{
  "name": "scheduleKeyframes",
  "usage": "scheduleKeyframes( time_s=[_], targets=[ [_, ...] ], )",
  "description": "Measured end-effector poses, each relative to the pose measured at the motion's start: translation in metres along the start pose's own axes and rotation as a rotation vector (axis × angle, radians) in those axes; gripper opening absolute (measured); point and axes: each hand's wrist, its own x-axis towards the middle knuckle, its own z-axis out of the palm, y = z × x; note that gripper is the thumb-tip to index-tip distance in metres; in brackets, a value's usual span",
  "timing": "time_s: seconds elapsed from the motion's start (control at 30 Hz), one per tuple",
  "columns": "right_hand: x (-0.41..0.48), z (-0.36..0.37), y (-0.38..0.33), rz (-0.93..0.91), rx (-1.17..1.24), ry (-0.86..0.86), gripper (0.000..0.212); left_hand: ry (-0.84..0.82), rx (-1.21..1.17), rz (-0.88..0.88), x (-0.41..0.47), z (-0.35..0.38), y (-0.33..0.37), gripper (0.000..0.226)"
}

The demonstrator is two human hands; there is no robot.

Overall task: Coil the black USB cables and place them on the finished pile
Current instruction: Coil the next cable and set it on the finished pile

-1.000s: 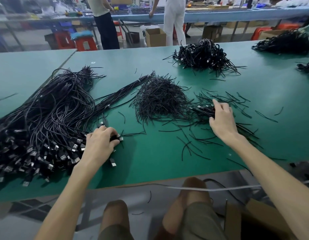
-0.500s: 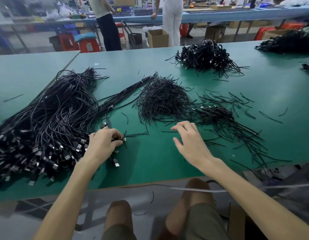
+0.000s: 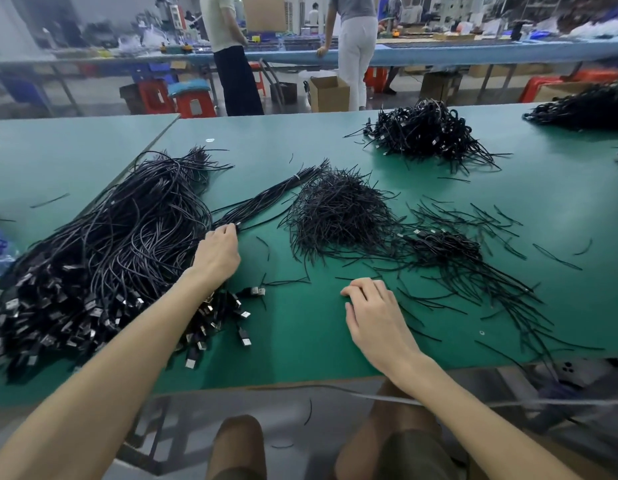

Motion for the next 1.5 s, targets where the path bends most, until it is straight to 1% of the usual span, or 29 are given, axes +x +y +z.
scheduleKeyframes(
  time_s=[0.03, 0.1, 0.2, 0.27, 0.3, 0.43, 0.53, 0.67, 0.7, 0.77, 0.83, 0.9, 0.97, 1.03, 1.07, 1.13, 1.2, 1.27, 1.37, 1.43, 1.5],
  targets=[
    [0.001, 0.000, -0.001, 0.003, -0.007, 0.002, 0.022, -0.010, 0.029, -0.007, 0.005, 0.001, -0.001, 0.041],
    [0.000, 0.000, 0.000, 0.010, -0.023, 0.007, 0.023, 0.033, 0.066, -0.007, 0.012, 0.004, -0.002, 0.032],
    [0.001, 0.000, 0.002, 0.007, -0.040, -0.002, 0.025, 0.109, 0.066, 0.014, 0.021, 0.007, -0.003, 0.022],
    [0.003, -0.001, 0.002, 0.005, -0.051, 0.000, 0.025, 0.111, 0.044, -0.007, 0.024, 0.008, -0.005, 0.013],
    [0.004, -0.001, 0.002, 0.005, -0.057, 0.000, 0.025, 0.109, 0.035, -0.015, 0.025, 0.008, -0.006, 0.013],
    [0.004, 0.000, -0.001, 0.007, -0.072, 0.001, 0.025, 0.125, -0.006, 0.021, 0.021, 0.009, -0.010, 0.026],
    [0.004, 0.000, 0.001, 0.010, -0.087, 0.005, 0.024, 0.123, -0.121, 0.016, 0.016, 0.007, -0.004, 0.028],
    [0.003, 0.000, 0.002, 0.007, -0.099, 0.005, 0.024, 0.029, -0.304, 0.012, 0.003, 0.000, 0.019, 0.039],
    [0.003, 0.000, 0.001, 0.006, -0.101, 0.004, 0.024, 0.008, -0.313, 0.029, 0.000, -0.002, 0.026, 0.039],
    [0.003, 0.000, 0.000, 0.003, -0.106, 0.005, 0.025, -0.029, -0.324, 0.104, -0.005, -0.006, 0.042, 0.031],
    [0.003, -0.002, -0.001, 0.004, -0.106, -0.007, 0.031, -0.107, -0.352, 0.172, -0.016, -0.011, 0.059, 0.029],
    [0.003, -0.003, -0.002, 0.006, -0.095, -0.017, 0.048, -0.148, -0.312, 0.263, -0.031, -0.017, 0.078, 0.025],
    [0.003, -0.006, -0.004, -0.004, -0.069, -0.012, 0.067, -0.114, -0.219, 0.381, -0.048, -0.020, 0.094, 0.022],
    [0.003, -0.008, -0.006, -0.033, -0.047, 0.006, 0.075, -0.113, -0.181, 0.504, -0.065, -0.020, 0.107, 0.022],
    [0.003, -0.010, -0.005, -0.046, -0.031, 0.013, 0.073, -0.135, -0.190, 0.559, -0.073, -0.019, 0.112, 0.022],
    [0.002, -0.011, -0.003, -0.043, 0.026, 0.014, 0.058, -0.181, -0.270, 0.628, -0.085, -0.015, 0.118, 0.024],
    [0.002, -0.011, -0.002, -0.032, 0.032, 0.004, 0.037, -0.207, -0.351, 0.642, -0.090, -0.010, 0.116, 0.021],
    [0.003, -0.011, -0.003, -0.027, -0.009, -0.014, 0.025, -0.213, -0.413, 0.617, -0.091, -0.006, 0.109, 0.014],
    [0.007, -0.014, -0.003, 0.047, 0.092, 0.025, 0.017, -0.228, -0.488, 0.585, -0.086, -0.008, 0.094, 0.014],
    [0.007, -0.018, -0.001, 0.161, 0.222, 0.074, 0.024, -0.217, -0.489, 0.583, -0.079, -0.013, 0.080, 0.022],
    [0.007, -0.021, 0.004, 0.320, 0.416, 0.103, 0.031, -0.201, -0.510, 0.539, -0.071, -0.022, 0.063, 0.028]
  ],
)
